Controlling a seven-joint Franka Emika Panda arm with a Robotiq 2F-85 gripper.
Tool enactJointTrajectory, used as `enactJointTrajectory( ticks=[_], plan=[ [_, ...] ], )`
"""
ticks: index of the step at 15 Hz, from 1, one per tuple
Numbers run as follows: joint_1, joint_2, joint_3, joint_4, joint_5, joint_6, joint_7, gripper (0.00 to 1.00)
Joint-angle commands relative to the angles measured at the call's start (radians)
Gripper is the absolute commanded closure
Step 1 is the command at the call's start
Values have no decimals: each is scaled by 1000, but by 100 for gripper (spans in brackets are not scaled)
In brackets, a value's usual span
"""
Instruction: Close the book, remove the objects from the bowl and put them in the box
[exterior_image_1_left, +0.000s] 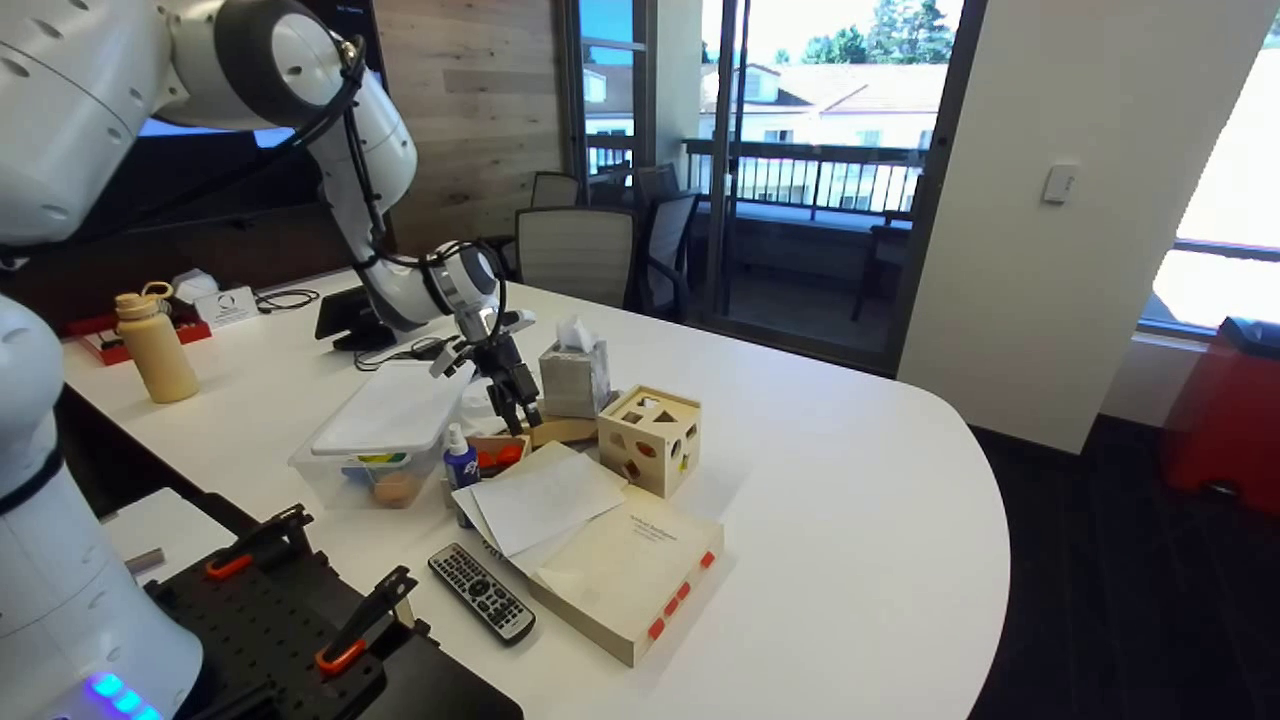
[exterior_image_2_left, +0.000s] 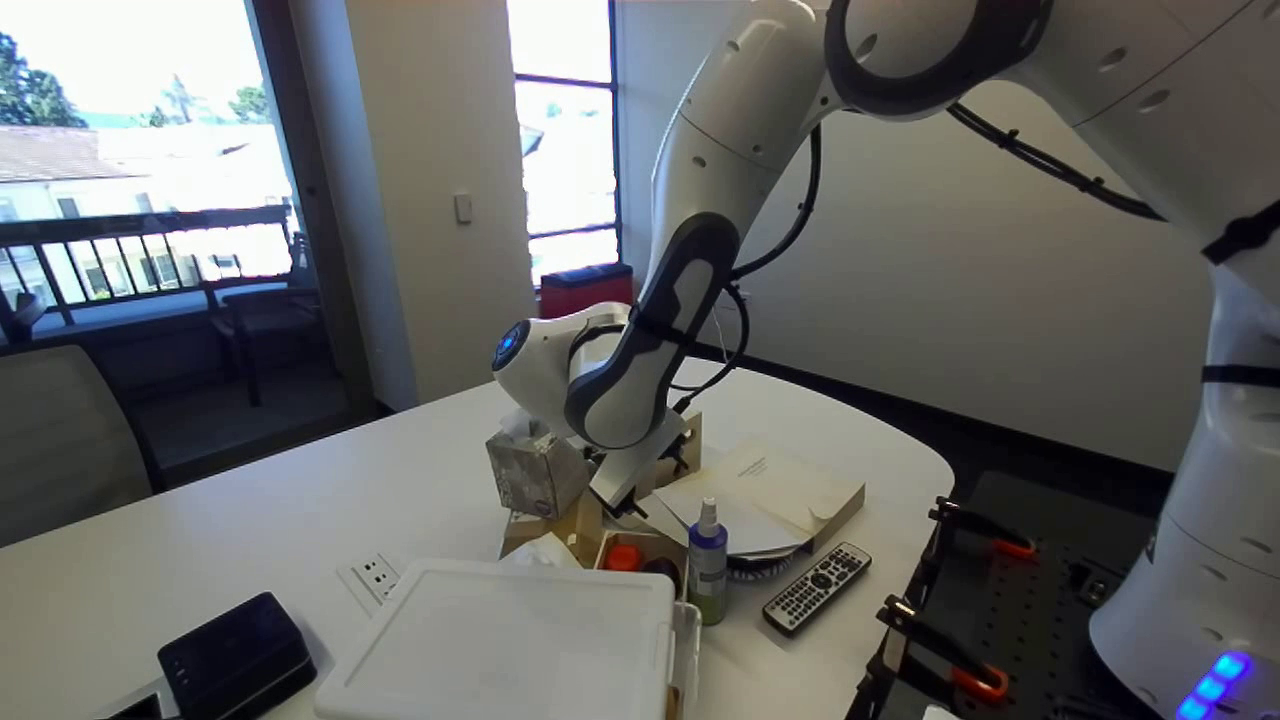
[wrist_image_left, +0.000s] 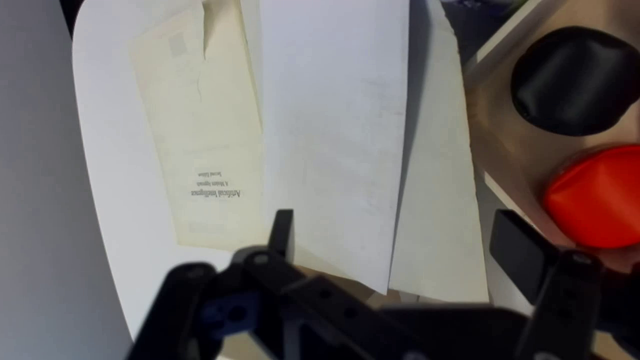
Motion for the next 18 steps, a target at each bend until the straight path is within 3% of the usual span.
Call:
enactJointTrajectory(
  ticks=[1, 7, 18],
  plan=[
    [23, 51, -35, 43, 58, 8, -2, 0],
    [38, 98, -80, 63, 114, 9, -6, 0],
    [35, 119, -98, 77, 182, 10, -13, 0]
  ],
)
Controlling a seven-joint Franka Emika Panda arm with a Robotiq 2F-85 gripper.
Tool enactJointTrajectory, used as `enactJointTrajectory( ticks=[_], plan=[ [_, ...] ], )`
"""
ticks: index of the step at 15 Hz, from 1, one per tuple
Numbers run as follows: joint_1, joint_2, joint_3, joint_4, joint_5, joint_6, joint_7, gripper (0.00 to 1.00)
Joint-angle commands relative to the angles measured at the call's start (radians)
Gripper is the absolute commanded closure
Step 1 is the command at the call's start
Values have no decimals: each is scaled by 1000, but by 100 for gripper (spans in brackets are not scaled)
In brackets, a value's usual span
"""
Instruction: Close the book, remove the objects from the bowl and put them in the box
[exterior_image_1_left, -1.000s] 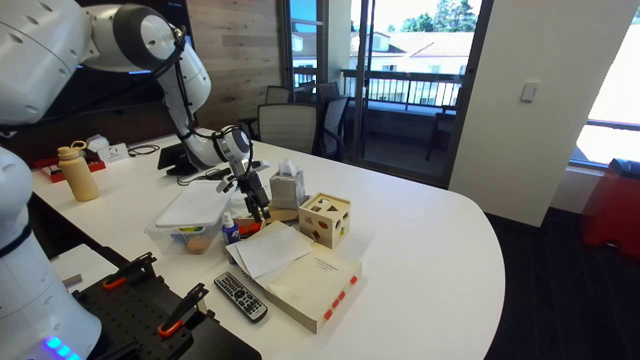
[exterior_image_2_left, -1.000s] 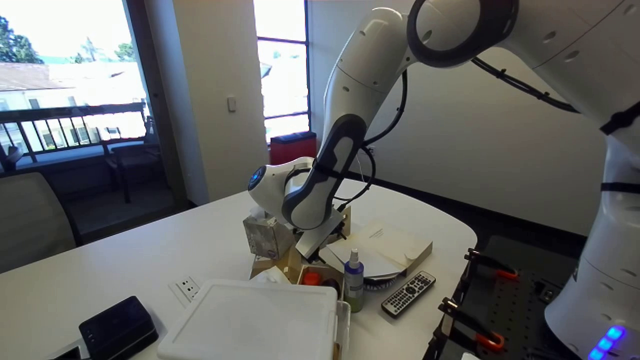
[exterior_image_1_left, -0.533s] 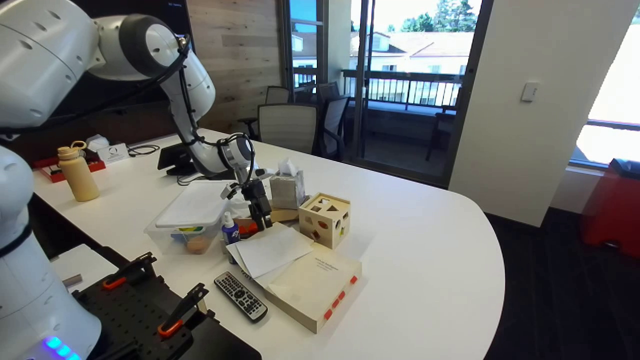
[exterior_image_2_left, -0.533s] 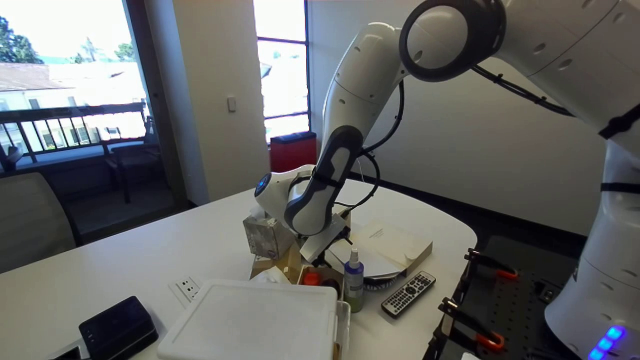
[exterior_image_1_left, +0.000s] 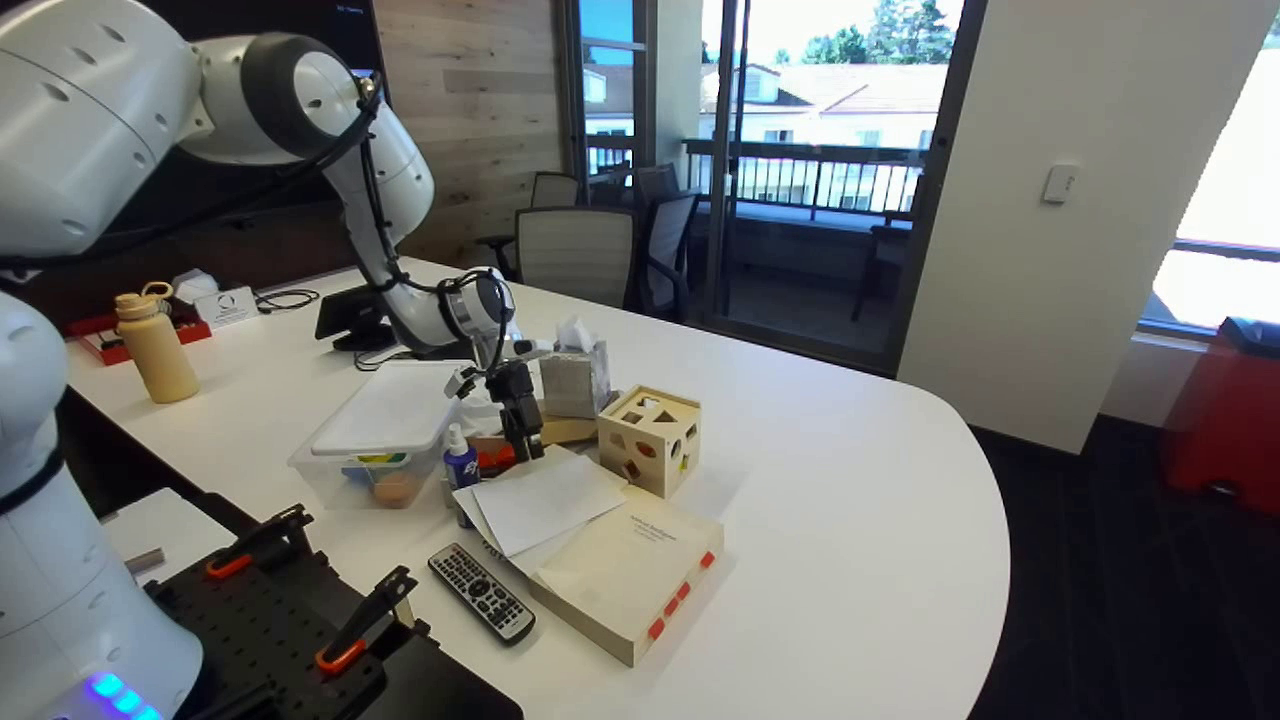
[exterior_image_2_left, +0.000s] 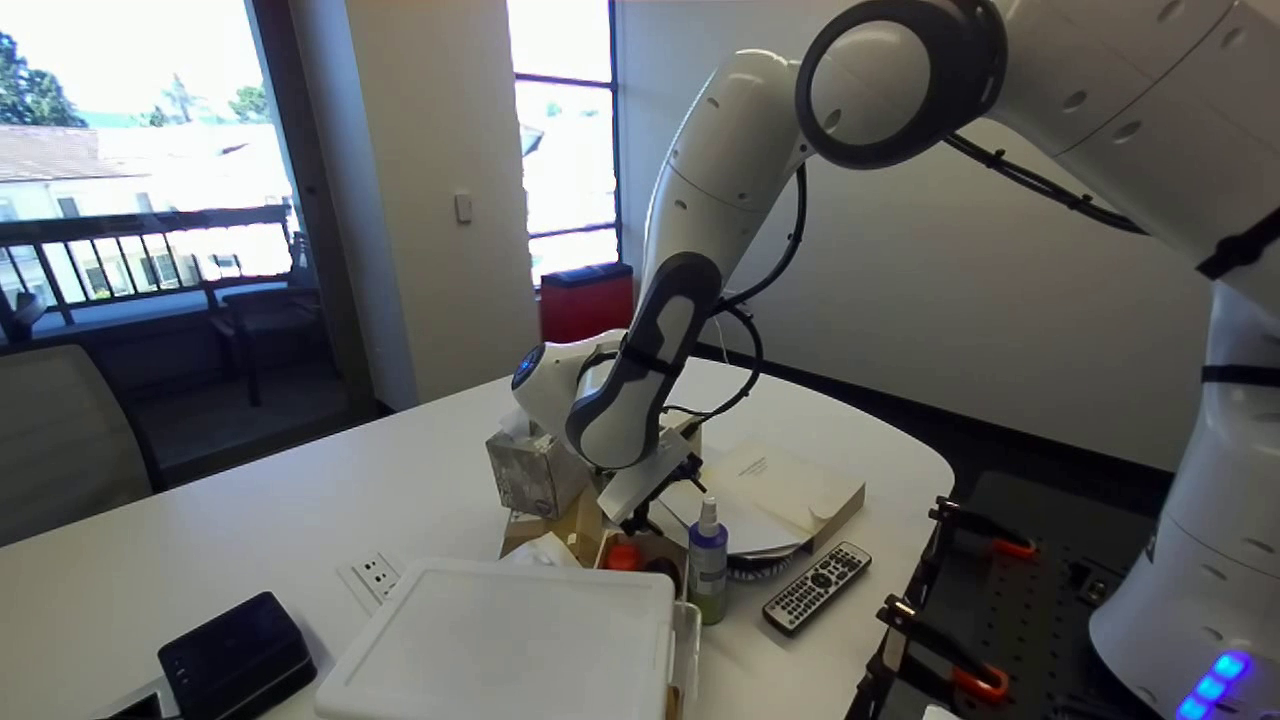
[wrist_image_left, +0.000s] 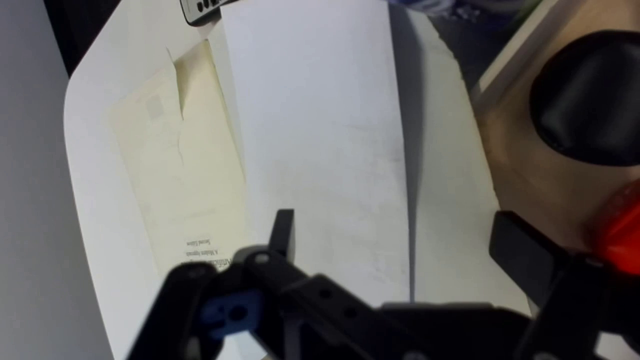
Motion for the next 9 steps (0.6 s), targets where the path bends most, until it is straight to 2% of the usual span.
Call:
enactJointTrajectory(
  ticks=[1, 9],
  plan=[
    [15, 13, -25, 13, 31, 6, -10, 0],
    [14, -36, -77, -33, 24, 14, 18, 0]
  ],
)
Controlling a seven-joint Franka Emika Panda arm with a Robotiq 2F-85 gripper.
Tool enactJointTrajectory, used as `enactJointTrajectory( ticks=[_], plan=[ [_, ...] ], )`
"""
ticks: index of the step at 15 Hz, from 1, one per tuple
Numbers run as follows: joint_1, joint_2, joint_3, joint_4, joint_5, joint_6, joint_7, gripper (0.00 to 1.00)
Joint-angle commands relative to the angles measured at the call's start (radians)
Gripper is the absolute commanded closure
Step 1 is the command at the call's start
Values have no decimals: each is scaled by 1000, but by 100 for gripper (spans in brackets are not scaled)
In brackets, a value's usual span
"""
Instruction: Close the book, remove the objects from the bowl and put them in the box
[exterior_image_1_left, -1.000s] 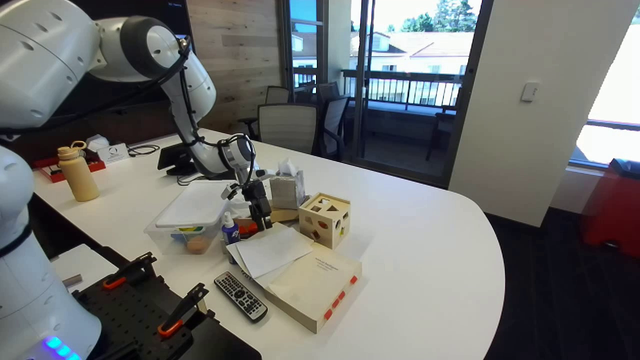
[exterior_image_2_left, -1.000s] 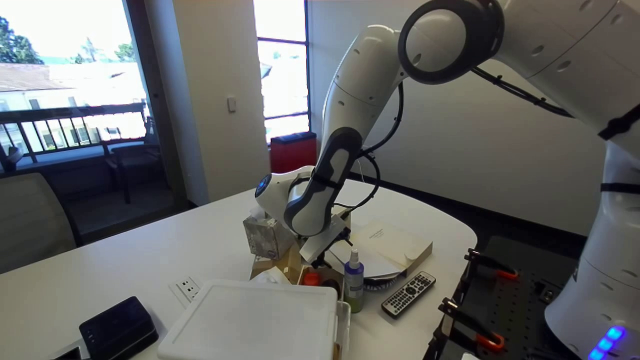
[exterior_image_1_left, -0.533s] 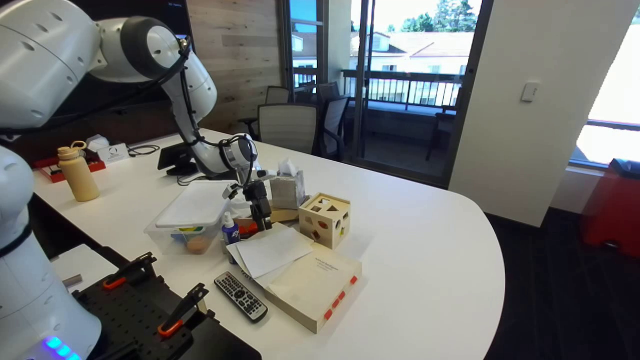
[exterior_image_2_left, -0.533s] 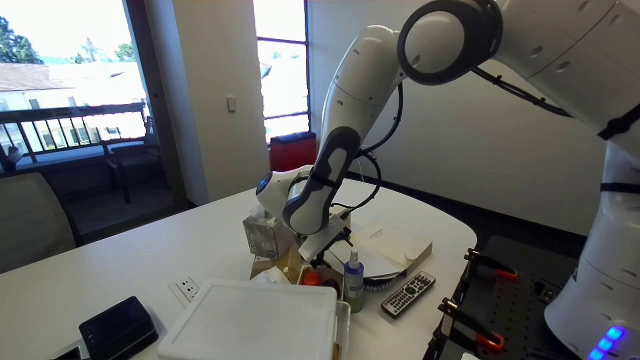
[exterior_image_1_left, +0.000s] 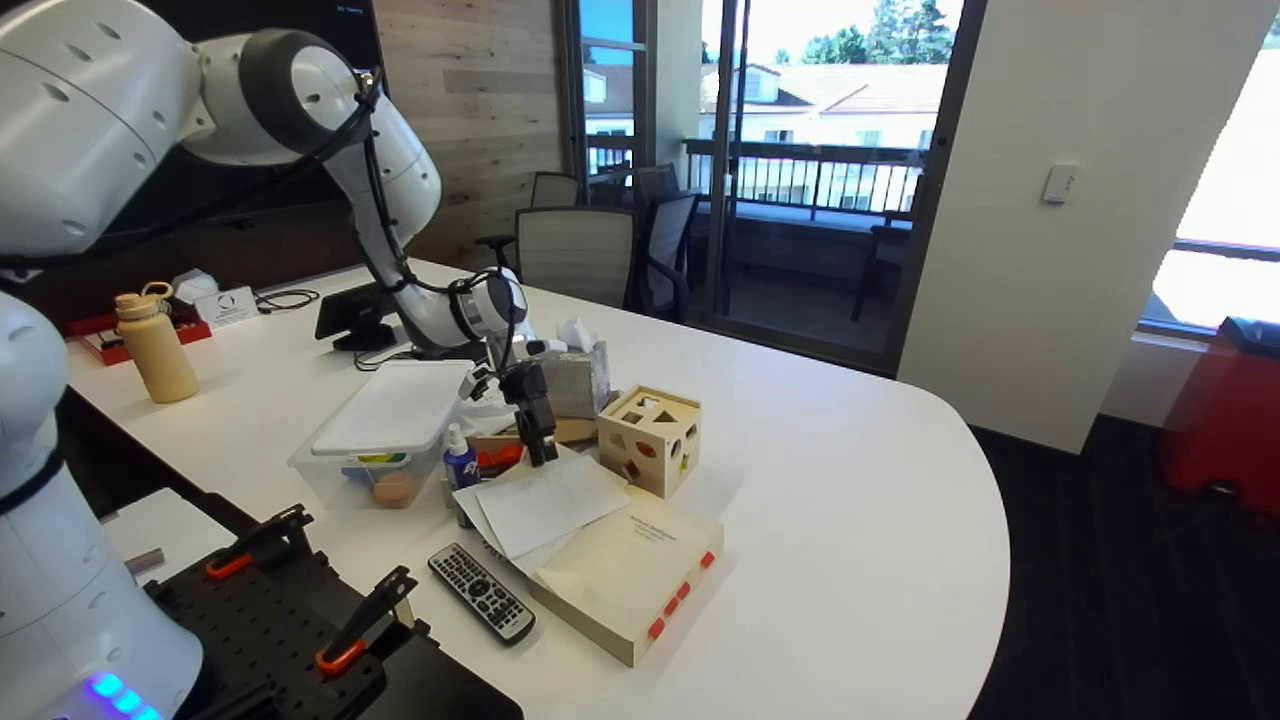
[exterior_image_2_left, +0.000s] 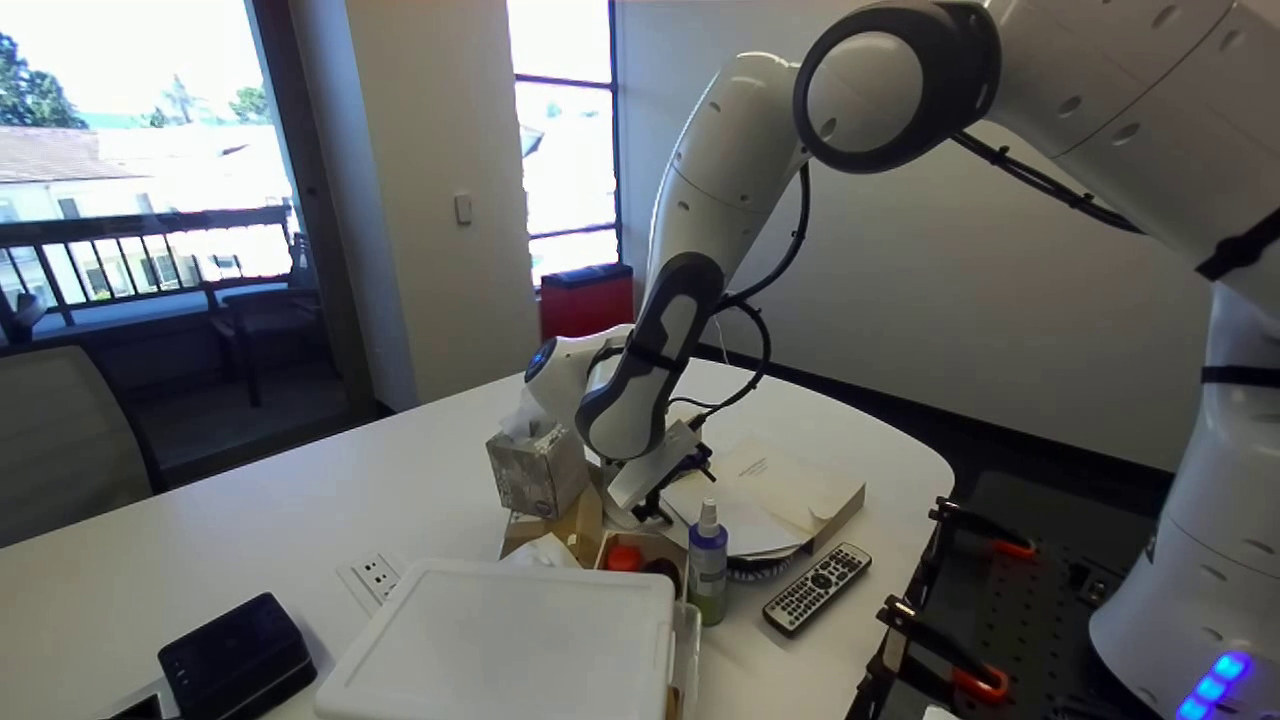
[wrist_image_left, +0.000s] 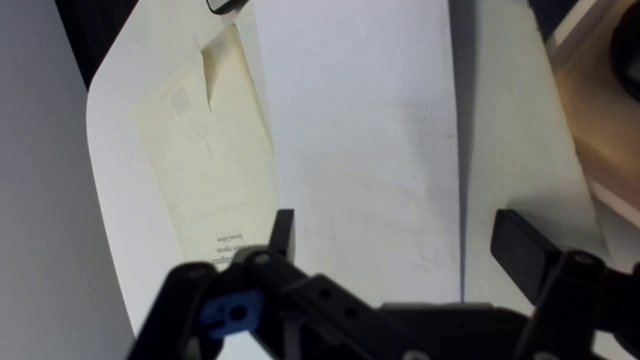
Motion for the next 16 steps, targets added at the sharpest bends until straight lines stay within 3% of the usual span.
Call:
enactJointTrajectory(
  ticks=[1, 16],
  plan=[
    [13, -42, -32, -38, 12, 15, 17, 0],
    [-19, -32, 20, -9, 98, 117, -61, 0]
  ],
)
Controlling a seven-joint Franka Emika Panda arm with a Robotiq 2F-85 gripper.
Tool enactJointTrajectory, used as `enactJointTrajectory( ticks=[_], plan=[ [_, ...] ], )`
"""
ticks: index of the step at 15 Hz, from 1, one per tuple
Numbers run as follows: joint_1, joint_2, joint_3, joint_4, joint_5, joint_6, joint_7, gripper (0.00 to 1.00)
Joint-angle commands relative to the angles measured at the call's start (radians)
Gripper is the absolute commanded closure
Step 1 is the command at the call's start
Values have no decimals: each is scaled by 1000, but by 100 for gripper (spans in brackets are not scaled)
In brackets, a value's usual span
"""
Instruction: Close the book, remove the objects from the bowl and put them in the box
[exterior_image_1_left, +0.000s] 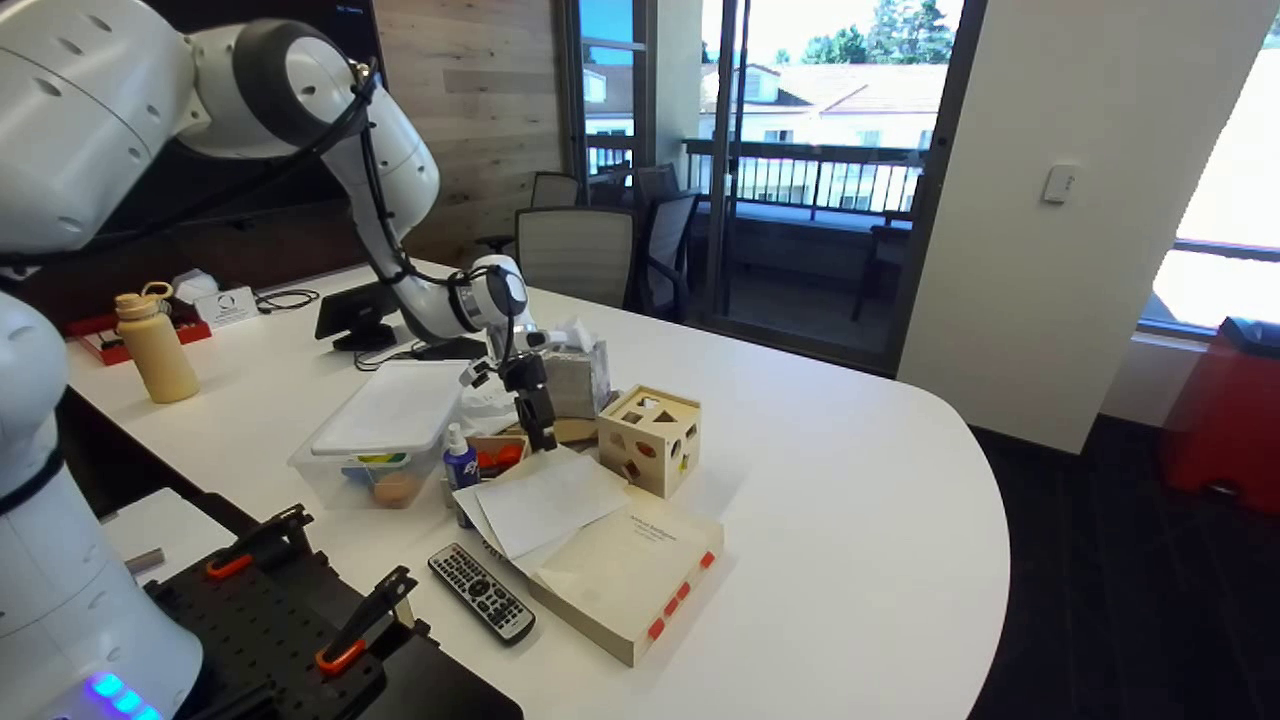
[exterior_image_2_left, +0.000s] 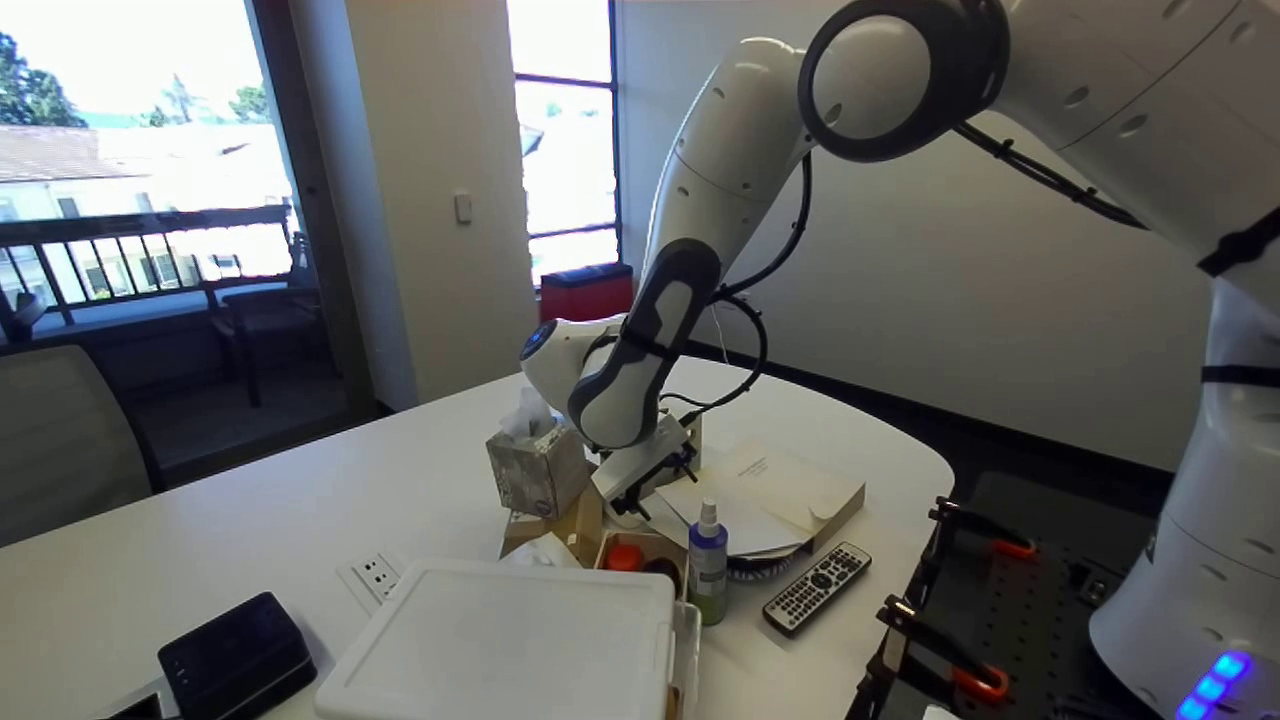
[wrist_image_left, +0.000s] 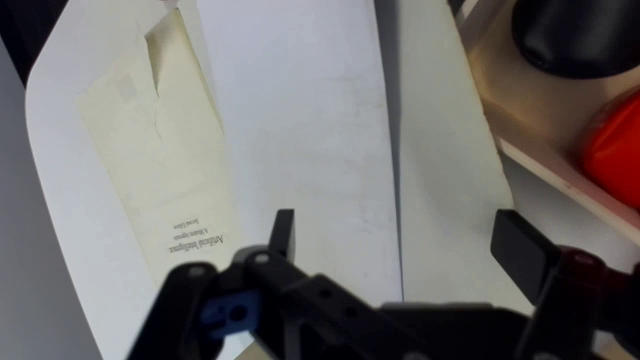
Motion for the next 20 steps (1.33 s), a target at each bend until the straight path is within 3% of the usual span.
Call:
enactJointTrajectory(
  ticks=[1, 6, 20],
  plan=[
    [-20, -10, 17, -6, 63, 38, -53, 0],
    [-11, 7, 6, 19, 113, 40, -82, 0],
    [-2, 58, -14, 70, 116, 11, -71, 0]
  ],
)
